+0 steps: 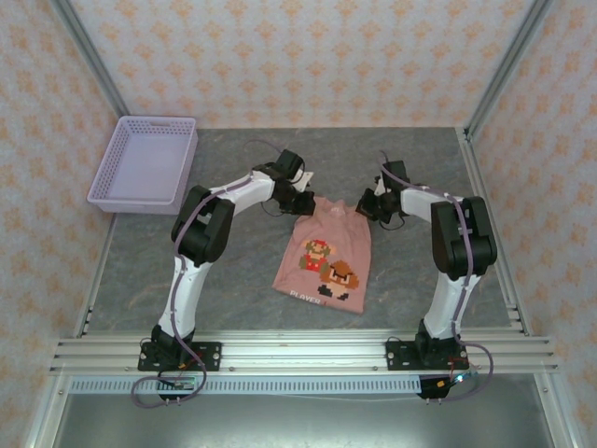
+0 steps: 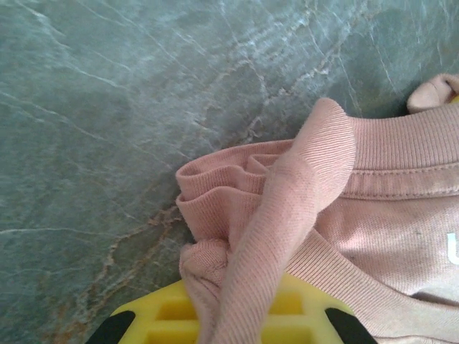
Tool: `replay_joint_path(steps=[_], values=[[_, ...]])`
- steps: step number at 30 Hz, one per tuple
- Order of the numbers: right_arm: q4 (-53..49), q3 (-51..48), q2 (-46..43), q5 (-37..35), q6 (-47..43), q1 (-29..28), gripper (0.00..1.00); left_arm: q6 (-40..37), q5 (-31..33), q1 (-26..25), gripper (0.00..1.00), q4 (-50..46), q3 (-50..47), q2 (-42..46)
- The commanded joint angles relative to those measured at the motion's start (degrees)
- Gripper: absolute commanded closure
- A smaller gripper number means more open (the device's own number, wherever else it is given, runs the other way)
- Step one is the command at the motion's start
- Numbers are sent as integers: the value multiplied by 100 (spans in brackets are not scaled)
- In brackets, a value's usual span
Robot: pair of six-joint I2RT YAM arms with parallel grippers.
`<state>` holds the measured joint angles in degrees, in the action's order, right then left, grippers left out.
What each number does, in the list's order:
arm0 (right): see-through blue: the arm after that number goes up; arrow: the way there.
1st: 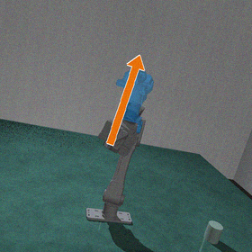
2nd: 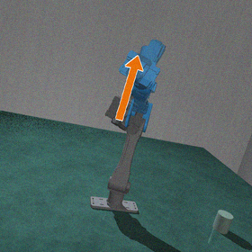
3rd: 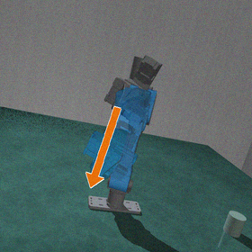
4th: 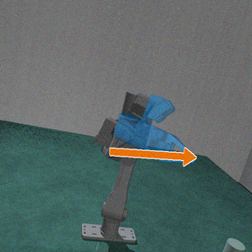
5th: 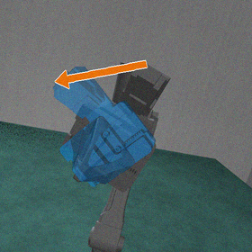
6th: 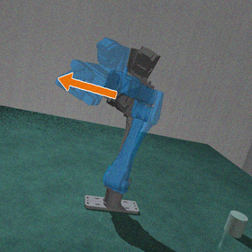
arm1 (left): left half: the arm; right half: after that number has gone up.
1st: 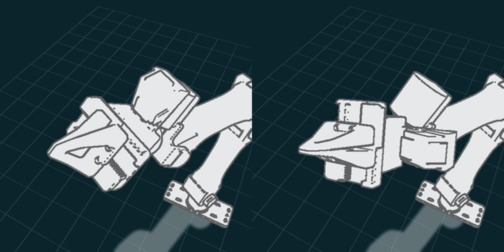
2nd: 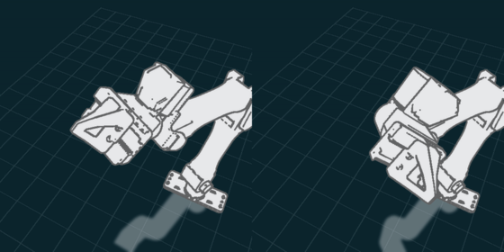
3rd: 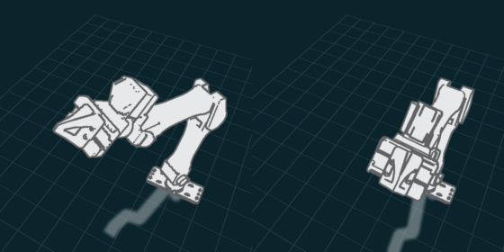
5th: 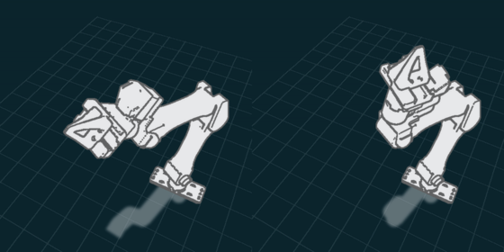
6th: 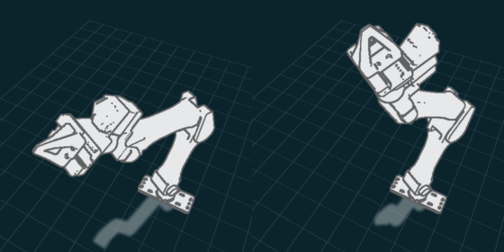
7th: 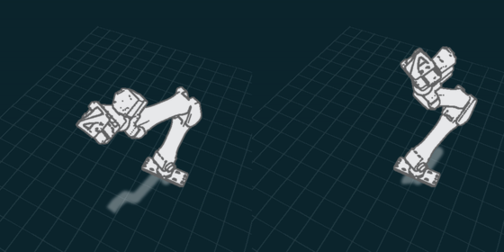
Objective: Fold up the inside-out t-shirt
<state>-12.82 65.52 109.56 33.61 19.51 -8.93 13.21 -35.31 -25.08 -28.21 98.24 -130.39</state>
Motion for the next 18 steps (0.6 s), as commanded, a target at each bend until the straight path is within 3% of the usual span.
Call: replay_joint_path(steps=[1,11,18], values=[[197,106,-99,155,-10,45,100,234,177,223,100,273,-223,310],[565,876,-333,440,388,34,100,579,325,682,100,838,-402,1106],[294,2743,45,498,427,14,100,467,574,932,100,465,797,1249]])
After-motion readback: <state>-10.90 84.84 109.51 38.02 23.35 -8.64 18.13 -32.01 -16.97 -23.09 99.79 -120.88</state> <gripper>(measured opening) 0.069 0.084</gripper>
